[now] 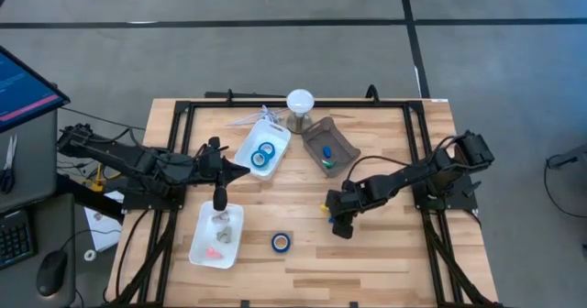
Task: Pick and place Stapler, Stapler remover, tape
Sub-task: Put the blue stapler into the black bin
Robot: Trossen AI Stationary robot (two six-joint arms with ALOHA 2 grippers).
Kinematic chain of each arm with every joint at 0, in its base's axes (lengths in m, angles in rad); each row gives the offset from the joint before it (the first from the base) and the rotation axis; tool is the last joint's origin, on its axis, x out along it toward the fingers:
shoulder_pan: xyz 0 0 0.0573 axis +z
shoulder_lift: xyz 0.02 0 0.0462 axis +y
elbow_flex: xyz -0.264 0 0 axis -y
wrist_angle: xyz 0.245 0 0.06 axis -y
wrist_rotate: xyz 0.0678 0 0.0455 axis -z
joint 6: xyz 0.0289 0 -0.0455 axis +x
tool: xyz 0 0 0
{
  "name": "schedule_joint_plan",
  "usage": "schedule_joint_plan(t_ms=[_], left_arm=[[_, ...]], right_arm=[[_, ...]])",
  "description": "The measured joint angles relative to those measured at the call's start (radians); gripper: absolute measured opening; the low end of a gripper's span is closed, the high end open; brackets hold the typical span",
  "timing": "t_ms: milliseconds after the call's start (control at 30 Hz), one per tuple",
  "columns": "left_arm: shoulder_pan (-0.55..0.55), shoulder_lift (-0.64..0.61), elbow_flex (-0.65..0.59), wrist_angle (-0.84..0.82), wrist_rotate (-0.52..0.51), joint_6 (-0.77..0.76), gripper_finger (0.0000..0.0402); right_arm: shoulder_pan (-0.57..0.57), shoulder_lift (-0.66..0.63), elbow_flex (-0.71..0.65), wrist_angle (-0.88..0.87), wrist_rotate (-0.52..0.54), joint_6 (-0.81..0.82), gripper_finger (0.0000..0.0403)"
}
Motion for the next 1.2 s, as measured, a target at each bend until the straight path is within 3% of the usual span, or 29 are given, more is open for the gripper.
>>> schedule_joint_plan(t_ms=[200, 433, 733, 1033, 1200], left_arm=[[0.0, 0.0, 0.0, -0.001, 0.0, 0.0, 0.0002], [0.0, 0.0, 0.0, -0.001, 0.0, 0.0, 0.0002], [0.0, 0.0, 0.0, -0.003, 0.0, 0.0, 0.0002], [0.0, 0.0, 0.0, -0.003, 0.0, 0.0, 0.0002], [0.0, 0.0, 0.0, -0.003, 0.0, 0.0, 0.0002]], right_arm=[[0.006, 0.007, -0.001, 0.03, -0.005, 0.0, 0.0095], [0.006, -0.023, -0.006, 0.015, 0.002, -0.004, 0.0008], [-0.023, -0.141, -0.009, 0.0, 0.071, -0.02, 0.0002], [-0.188, -0.307, -0.002, -0.01, 0.18, -0.058, 0.0], [-0.32, -0.323, 0.05, -0.06, 0.204, -0.129, 0.0]])
